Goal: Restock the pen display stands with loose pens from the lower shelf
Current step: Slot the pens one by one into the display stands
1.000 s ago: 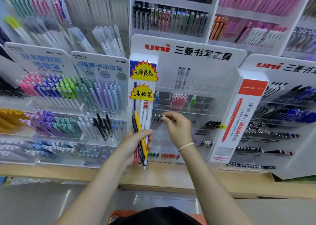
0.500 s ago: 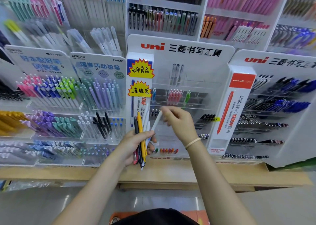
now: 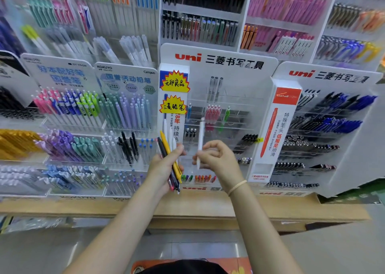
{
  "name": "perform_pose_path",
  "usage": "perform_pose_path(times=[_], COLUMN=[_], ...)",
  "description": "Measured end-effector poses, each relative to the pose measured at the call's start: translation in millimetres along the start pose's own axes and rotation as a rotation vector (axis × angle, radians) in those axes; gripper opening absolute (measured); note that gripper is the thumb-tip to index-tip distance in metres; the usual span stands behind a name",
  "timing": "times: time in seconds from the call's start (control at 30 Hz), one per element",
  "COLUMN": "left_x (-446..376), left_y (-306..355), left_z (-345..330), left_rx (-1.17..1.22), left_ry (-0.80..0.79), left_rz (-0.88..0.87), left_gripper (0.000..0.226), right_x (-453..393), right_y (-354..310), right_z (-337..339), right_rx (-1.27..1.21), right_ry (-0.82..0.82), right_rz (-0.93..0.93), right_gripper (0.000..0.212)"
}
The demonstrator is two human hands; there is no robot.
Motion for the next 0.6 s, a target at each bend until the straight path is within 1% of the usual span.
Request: perform_pose_path(times=[0.07,0.17,0.2,0.27,0.33,0.37,0.47,0.53,0.6], left_x=[2.4,2.6,1.7,-2.2,-1.9,-0.3,7.1,11.5,12.6], left_y=[5.0,8.8,8.3,7.1,6.1,5.7,1.6,0.2,-0.3], left_z=[-6.9,-9.3,-7.6,-1.9,-4.2,-8.1,-20.0,-25.1,-27.4], left_rx=[-0.004,-0.015,-0.044,-0.127,-0.225,-0.272,-0.356,-0.365,-0.355], left_ry=[-0.007,-0.023,-0.023,-0.027,-0.09,-0.134,-0.225,-0.253,-0.267], left_rz=[-0.01,-0.024,-0.028,-0.049,-0.073,-0.087,-0.095,-0.087,-0.078], left_gripper=[0.021,0.012,0.013,0.022,0.03,0.027,0.009,0.005,0.007], right_x=[3.9,7.1,8.5,10.8,9.8,8.0,1.3,-1.3,-3.1], right_y=[14.4,22.6,21.3,13.0,2.0,-2.3,-9.5,-11.0,-12.9], right_z=[-8.6,-14.8,-15.8,-15.0,-7.3,-2.6,7.0,9.4,10.5], right_rx=[0.102,0.175,0.191,0.211,0.206,0.182,0.155,0.167,0.158], right_ry=[-0.042,-0.091,-0.107,-0.121,-0.079,-0.054,-0.027,-0.04,-0.062], right_rz=[-0.033,-0.04,-0.034,0.001,0.047,0.063,0.079,0.078,0.078], right_gripper=[0.018,0.016,0.015,0.011,0.015,0.016,0.016,0.016,0.016])
Point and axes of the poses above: each hand's wrist, its own x-axis away from the middle knuckle, its own z-axis out of the back of the hand, y = z × x, the point moved 10 cm from there along -x, towards the middle knuckle, and after that the axes turned 14 degrees about -x, right-handed, at the moved point
